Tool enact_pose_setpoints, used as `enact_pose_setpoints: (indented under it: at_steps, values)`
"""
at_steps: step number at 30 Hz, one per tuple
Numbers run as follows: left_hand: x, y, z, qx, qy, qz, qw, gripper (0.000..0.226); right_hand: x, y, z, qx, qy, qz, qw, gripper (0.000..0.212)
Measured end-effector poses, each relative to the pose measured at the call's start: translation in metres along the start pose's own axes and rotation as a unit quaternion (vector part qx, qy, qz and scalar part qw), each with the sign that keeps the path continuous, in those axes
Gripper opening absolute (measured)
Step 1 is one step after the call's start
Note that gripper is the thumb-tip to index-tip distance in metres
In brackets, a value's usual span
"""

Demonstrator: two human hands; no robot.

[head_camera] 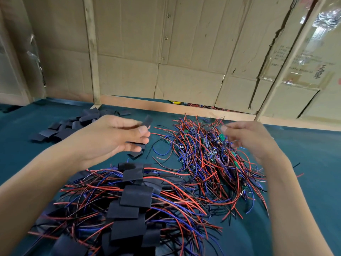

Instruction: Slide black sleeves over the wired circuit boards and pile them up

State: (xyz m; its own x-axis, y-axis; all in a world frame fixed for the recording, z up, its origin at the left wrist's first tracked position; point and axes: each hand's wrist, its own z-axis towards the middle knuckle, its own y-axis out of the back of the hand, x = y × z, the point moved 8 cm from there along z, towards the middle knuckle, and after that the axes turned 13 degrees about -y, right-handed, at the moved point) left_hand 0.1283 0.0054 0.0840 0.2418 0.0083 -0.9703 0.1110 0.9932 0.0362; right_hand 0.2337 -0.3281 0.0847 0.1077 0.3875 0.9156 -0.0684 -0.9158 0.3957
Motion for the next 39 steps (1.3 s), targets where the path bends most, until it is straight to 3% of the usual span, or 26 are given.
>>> enact_pose_setpoints:
  at_steps: [4,8,12,15,20,22,24,26,29,31,35,37,39]
  values:
    - [-0.009,-0.013,-0.003,0.039,-0.040,0.067,0.996,0.039,0.041,0.002,-0.028,0.029,0.079,0.123,0.989,0.008]
    - [-0.018,-0.021,-0.006,0.047,-0.076,0.182,0.979,0.027,0.081,0.007,-0.064,0.042,0.156,0.189,0.969,0.005]
    - [-0.023,-0.028,-0.008,0.045,-0.109,0.225,0.967,0.030,0.099,0.006,-0.093,0.102,0.178,0.269,0.941,0.018]
    - [-0.023,-0.033,-0.009,0.062,-0.116,0.260,0.957,0.036,0.111,-0.003,-0.108,0.136,0.198,0.304,0.922,0.010]
    - [-0.035,-0.050,-0.020,0.096,-0.150,0.260,0.949,0.029,0.122,-0.027,-0.120,0.231,0.151,0.465,0.841,0.009]
    - [-0.047,-0.057,-0.024,0.085,-0.174,0.195,0.962,0.020,0.123,-0.045,-0.126,0.290,0.126,0.495,0.810,0.014]
    - [-0.052,-0.054,-0.022,0.026,-0.160,0.012,0.987,0.016,0.121,-0.063,-0.129,0.335,0.089,0.458,0.818,0.017]
    - [-0.056,-0.047,-0.020,-0.020,-0.140,-0.096,0.985,0.016,0.116,-0.080,-0.130,0.356,0.048,0.373,0.855,0.017]
    - [-0.058,-0.035,-0.018,-0.049,-0.117,-0.089,0.988,0.023,0.108,-0.092,-0.129,0.360,0.012,0.315,0.878,0.027]
    - [-0.062,-0.025,-0.019,-0.086,-0.149,0.024,0.985,0.027,0.105,-0.096,-0.128,0.360,0.001,0.298,0.884,0.032]
    - [-0.087,-0.011,-0.039,-0.204,-0.310,0.262,0.891,0.045,0.097,-0.104,-0.128,0.365,-0.017,0.197,0.910,0.031]
    - [-0.099,-0.015,-0.048,-0.207,-0.369,0.355,0.834,0.048,0.094,-0.108,-0.128,0.368,-0.026,0.166,0.915,0.026]
    - [-0.103,-0.026,-0.048,-0.157,-0.392,0.443,0.791,0.044,0.092,-0.112,-0.130,0.377,-0.020,0.137,0.916,0.023]
